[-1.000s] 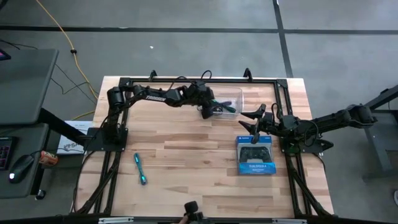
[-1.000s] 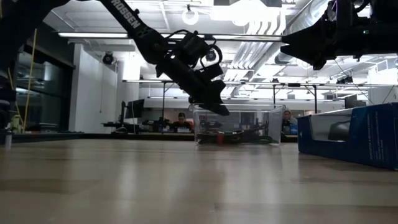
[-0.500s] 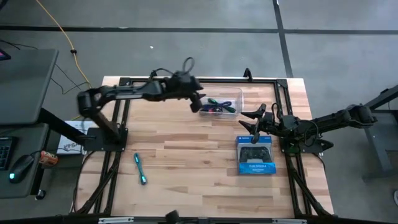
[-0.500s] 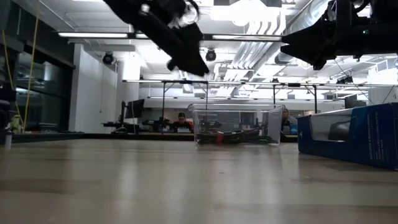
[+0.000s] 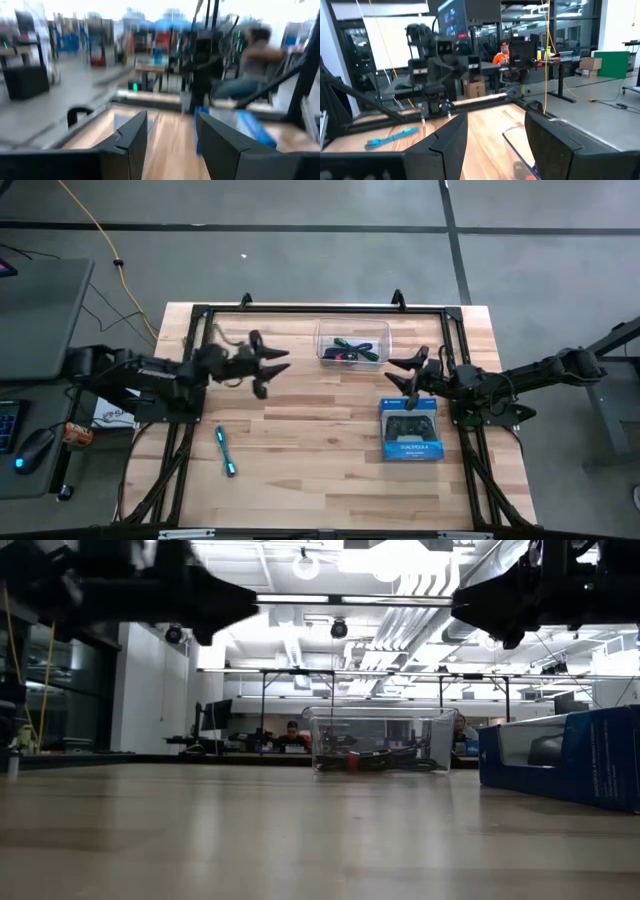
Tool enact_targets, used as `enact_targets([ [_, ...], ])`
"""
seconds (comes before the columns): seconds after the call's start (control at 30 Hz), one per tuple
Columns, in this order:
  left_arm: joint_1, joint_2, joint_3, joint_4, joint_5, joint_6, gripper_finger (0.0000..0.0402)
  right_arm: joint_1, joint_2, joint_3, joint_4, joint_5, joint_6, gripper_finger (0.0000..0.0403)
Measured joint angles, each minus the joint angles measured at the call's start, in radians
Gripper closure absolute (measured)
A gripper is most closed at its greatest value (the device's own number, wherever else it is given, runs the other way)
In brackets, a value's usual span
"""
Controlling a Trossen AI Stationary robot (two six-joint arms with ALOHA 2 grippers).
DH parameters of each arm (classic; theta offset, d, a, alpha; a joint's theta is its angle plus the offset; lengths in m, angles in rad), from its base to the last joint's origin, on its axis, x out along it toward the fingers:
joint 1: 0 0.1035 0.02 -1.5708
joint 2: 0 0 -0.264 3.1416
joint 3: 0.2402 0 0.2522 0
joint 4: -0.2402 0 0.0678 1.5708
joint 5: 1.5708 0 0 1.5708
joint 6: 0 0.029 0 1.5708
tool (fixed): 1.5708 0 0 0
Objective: Pick and place USB-C Cables
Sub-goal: Put the blue charger cable into the bin
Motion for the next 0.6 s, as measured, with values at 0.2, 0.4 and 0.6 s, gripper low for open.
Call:
enact_targets([
  [0.2, -0.010, -0.091, -0.121, 0.180, 0.011, -0.012, 0.0253, 0.000, 0.000, 0.000, 0.047, -0.036, 0.000, 0.0213],
  [0.4, -0.010, -0.126, -0.116, 0.082, 0.149, -0.014, 0.0253, 0.000, 0.000, 0.000, 0.079, -0.071, 0.000, 0.0213],
  [0.6, -0.009, -0.126, -0.114, 0.056, 0.168, -0.012, 0.0253, 0.000, 0.000, 0.000, 0.110, -0.074, 0.018, 0.0213],
])
